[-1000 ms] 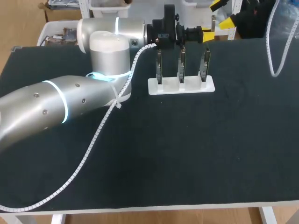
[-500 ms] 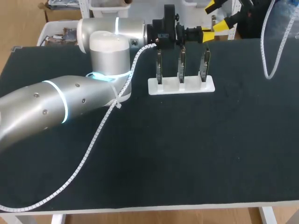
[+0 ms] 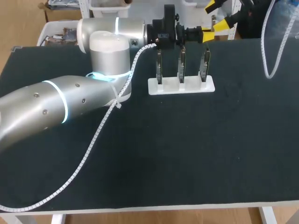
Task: Pick up the optical module with the left hand, and insert it into the network port with the right hand.
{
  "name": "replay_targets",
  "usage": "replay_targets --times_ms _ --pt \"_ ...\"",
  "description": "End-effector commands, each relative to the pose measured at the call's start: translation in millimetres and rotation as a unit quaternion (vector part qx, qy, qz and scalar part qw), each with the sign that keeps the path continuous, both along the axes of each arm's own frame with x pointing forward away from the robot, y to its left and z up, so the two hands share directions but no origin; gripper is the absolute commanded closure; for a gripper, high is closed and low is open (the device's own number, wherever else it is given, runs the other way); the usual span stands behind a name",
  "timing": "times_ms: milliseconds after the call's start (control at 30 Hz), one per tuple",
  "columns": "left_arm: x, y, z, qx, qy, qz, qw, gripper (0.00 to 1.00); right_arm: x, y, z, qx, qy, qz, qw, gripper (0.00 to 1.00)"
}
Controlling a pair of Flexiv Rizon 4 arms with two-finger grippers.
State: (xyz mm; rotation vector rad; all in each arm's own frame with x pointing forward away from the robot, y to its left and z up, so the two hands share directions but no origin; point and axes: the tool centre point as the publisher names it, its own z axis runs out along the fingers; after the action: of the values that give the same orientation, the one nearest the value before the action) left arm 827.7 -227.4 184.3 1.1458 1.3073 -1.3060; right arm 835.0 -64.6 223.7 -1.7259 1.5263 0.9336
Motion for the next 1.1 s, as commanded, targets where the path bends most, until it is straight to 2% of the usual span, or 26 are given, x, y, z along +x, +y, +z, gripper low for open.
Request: replay_targets --times_ms 33,100,133,167,200,1100 --pt "0.8 -0.8 -0.2 0.000 0.000 0.000 1.000 1.00 7.8 -0.2 2.2 -0.029 0.220 0.347 0.911 0.00" --pt "0.8 -0.8 -0.2 0.000 0.000 0.000 1.000 1.00 7.9 0.0 2.4 -0.029 0.219 0.348 0.911 0.00" --pt "0.8 -0.8 -0.2 0.000 0.000 0.000 1.000 1.00 7.9 0.3 2.6 -0.029 0.218 0.348 0.911 0.45" --pt "0.8 -0.8 -0.2 0.000 0.000 0.000 1.000 1.00 8.1 0.4 2.7 -0.030 0.215 0.349 0.912 0.82" --pt "0.8 -0.8 -0.2 0.000 0.000 0.000 1.000 1.00 8.1 0.5 2.7 -0.029 0.214 0.349 0.912 1.00" --pt "0.8 -0.8 -0.2 0.000 0.000 0.000 1.000 1.00 8.9 4.0 4.1 -0.029 0.208 0.358 0.910 1.00"
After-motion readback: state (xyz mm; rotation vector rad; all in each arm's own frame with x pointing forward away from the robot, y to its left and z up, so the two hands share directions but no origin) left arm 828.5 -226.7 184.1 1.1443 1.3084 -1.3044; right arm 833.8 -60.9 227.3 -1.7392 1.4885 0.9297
